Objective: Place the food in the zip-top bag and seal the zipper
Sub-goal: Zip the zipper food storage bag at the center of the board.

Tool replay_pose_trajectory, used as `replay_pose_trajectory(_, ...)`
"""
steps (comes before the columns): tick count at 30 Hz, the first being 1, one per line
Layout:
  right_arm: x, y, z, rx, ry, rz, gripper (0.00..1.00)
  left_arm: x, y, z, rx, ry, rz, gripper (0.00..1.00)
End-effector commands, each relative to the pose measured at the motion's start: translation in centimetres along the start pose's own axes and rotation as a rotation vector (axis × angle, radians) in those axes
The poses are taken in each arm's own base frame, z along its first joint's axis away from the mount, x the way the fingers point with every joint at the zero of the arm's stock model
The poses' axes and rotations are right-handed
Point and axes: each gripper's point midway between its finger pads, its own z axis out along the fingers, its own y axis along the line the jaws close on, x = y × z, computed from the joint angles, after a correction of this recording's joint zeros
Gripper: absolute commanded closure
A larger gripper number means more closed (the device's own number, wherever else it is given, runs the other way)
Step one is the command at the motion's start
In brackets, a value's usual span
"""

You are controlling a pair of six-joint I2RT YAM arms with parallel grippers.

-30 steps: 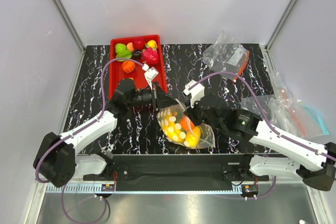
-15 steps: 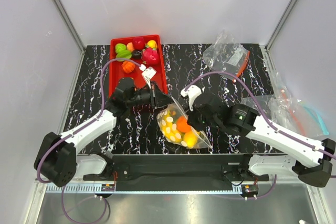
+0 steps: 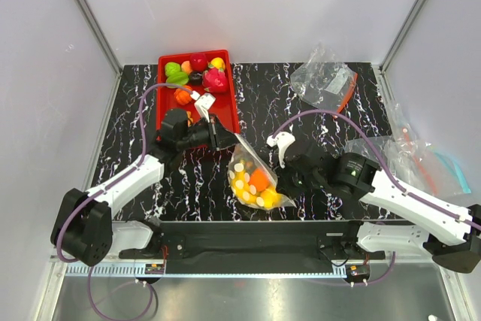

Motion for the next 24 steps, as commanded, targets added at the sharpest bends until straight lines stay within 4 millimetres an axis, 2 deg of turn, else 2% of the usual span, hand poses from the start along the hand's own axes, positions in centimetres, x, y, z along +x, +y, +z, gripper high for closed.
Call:
replay_pose_trajectory(1,1.9,0.6,-1.3,-0.029,0.105,0.031,1.00,-2.1,1.2,-0.3,-0.060,-0.082,0.036,1.00)
replay_pose_trajectory(7,3.5,0.9,-1.9,-0.032,0.184,0.084,1.00,-2.3,1.6,-0.5,-0.088,-0.091,0.043,1.00)
replay_pose_trajectory(17,6.9,-0.1,-4.0,-0.003,0.254,0.148,1.00,-2.3,1.0,-0.3,-0.053,-0.086,0.050,1.00)
replay_pose_trajectory(22,7.5,-0.4,-4.2,0.004,0.263,0.157,1.00,-2.3,0.9,-0.3,-0.044,-0.083,0.058,1.00)
replay_pose_trajectory(24,7.5,-0.3,-4.1,0.000,0.269,0.151,0.97,-2.3,0.8,-0.3,-0.035,-0.080,0.060,1.00)
